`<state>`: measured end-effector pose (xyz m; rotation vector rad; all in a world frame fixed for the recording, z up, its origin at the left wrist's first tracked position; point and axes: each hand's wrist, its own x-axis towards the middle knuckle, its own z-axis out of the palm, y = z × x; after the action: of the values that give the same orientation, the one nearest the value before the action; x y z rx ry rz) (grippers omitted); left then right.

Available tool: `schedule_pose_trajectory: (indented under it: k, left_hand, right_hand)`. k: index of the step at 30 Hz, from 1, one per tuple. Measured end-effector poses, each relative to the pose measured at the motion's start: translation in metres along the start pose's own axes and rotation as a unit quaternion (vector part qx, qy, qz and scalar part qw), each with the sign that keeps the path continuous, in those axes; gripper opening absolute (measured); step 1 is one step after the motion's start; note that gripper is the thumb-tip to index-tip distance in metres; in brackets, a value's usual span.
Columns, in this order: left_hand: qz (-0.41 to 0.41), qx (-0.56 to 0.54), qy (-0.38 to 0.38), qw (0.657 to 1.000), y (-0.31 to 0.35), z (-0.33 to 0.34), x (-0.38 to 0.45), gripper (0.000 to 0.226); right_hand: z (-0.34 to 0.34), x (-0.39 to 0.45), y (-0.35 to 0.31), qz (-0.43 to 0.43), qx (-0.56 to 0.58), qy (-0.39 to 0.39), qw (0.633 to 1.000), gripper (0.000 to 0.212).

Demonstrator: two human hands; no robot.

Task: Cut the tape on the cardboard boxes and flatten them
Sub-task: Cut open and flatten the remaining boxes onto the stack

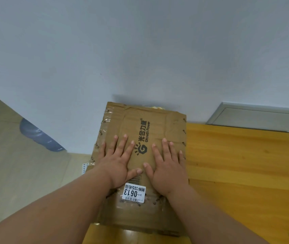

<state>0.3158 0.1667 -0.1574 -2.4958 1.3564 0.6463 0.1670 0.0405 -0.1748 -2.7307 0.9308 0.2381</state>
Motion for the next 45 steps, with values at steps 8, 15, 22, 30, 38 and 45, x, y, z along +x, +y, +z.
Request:
schedule_pose_trajectory:
  k: [8, 15, 22, 30, 38, 45]
  left_hand:
    - [-0.035, -0.004, 0.061, 0.998, 0.019, -0.054, -0.025, 0.100]
    - [0.056, 0.125, 0.204, 0.969, 0.062, -0.081, -0.060, 0.082]
    - [0.206, 0.131, 0.252, 0.936, 0.166, -0.101, -0.085, 0.040]
    - [0.250, 0.132, 0.205, 0.937, 0.340, -0.083, -0.080, 0.035]
    - [0.295, 0.116, 0.174, 0.932, 0.519, -0.081, -0.070, 0.037]
    - [0.336, 0.123, 0.181, 0.916, 0.607, -0.098, -0.038, 0.039]
  right_hand:
    - [-0.041, -0.024, 0.002, -0.007, -0.027, 0.061, 0.998, 0.069]
    - [-0.066, -0.078, 0.027, 0.035, -0.047, 0.110, 0.992, 0.069]
    - [-0.080, -0.154, 0.105, 0.104, -0.019, 0.121, 0.987, 0.050]
    - [-0.084, -0.241, 0.266, 0.160, -0.014, 0.112, 0.981, 0.040]
    - [-0.109, -0.326, 0.452, 0.264, -0.016, 0.085, 0.961, 0.046]
    - [-0.124, -0.336, 0.529, 0.331, -0.002, 0.103, 0.938, 0.049]
